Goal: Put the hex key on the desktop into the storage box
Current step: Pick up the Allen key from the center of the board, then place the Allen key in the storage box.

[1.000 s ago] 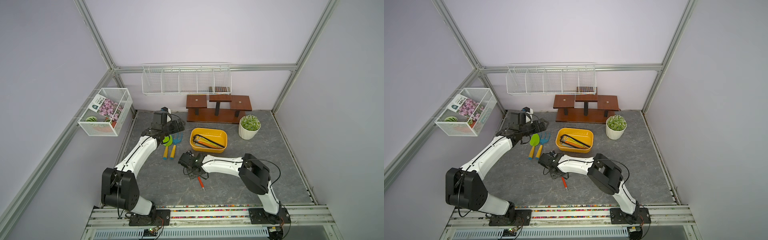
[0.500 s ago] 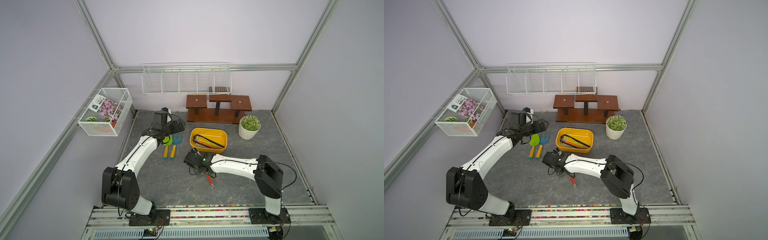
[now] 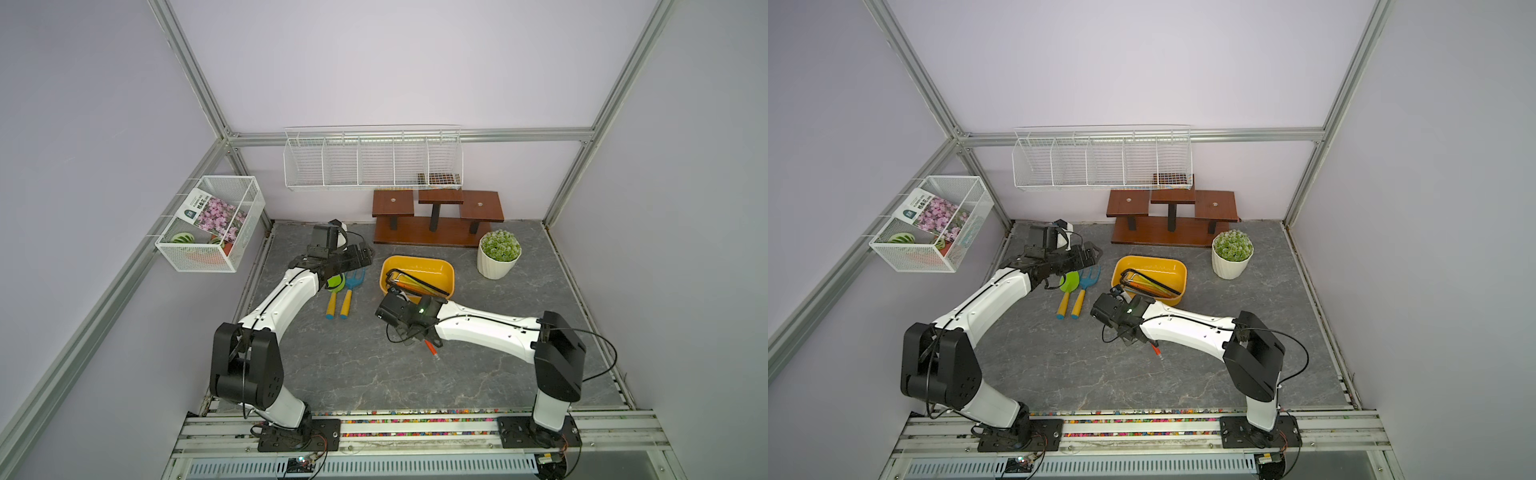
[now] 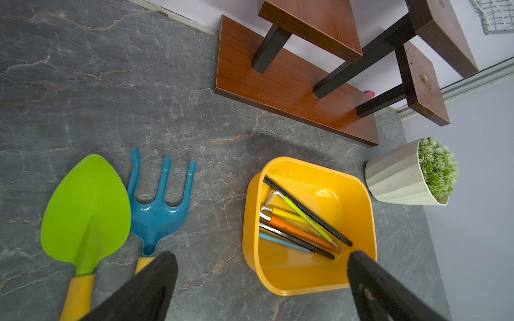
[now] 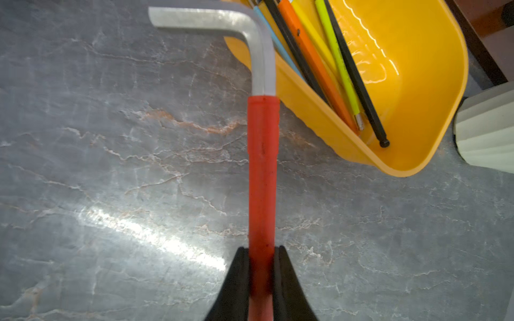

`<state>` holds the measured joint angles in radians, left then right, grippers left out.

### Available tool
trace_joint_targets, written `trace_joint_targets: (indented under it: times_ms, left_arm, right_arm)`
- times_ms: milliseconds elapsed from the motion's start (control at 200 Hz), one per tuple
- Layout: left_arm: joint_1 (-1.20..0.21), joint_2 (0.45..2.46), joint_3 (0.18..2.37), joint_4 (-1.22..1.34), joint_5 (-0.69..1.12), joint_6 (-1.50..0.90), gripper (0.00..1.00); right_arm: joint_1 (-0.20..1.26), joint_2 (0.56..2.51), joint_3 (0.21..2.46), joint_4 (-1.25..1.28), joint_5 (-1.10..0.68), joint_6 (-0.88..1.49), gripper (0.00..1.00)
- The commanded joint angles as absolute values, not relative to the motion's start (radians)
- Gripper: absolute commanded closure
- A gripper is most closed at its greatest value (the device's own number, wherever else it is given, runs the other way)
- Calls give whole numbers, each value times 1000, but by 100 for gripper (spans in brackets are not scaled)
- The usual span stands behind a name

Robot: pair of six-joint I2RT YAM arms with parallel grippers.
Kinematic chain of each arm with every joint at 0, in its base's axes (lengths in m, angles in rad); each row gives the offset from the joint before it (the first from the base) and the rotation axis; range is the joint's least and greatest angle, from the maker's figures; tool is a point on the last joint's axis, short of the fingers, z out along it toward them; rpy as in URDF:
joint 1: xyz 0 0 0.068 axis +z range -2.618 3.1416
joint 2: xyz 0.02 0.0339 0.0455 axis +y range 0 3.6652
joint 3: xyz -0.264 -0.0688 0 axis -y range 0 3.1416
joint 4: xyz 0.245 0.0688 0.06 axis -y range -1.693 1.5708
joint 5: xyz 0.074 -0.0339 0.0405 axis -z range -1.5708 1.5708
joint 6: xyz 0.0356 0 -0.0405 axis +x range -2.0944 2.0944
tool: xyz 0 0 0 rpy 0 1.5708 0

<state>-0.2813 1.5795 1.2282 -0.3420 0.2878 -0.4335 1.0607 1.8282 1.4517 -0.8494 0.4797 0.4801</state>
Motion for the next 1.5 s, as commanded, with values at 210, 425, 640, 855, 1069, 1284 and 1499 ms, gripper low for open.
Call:
trace_joint_targets:
  times_ms: [210,425,640,855,1069,1284,1499]
  left_arm:
    - [-277,1619,1281,-356,391,-443,0]
    - [-279,1622,1282,-347,428,-451,0]
    - [-279,1628,1283,-348,433,-451,0]
    - [-279,1629,1284,-348,430,-446,0]
    - [-279,1634,1286,-349,436,-446,0]
    - [-278,1621,1278,-343,430,-446,0]
    - [-279,1625,1281,-345,430,-446,0]
  right_arm:
    - [968,1754,1479,-789,474,355,100]
    - [905,1782,1535,-787,457,282,100]
    - [849,1800,1576,-777,388,230,100]
    - [809,1814,1595,-772,352,201,100]
    - [767,1845,1635,-770,306,167,100]
    - [717,1918,1724,-771,248,133,100]
    - [682,2024,1859,-810,197,96,100]
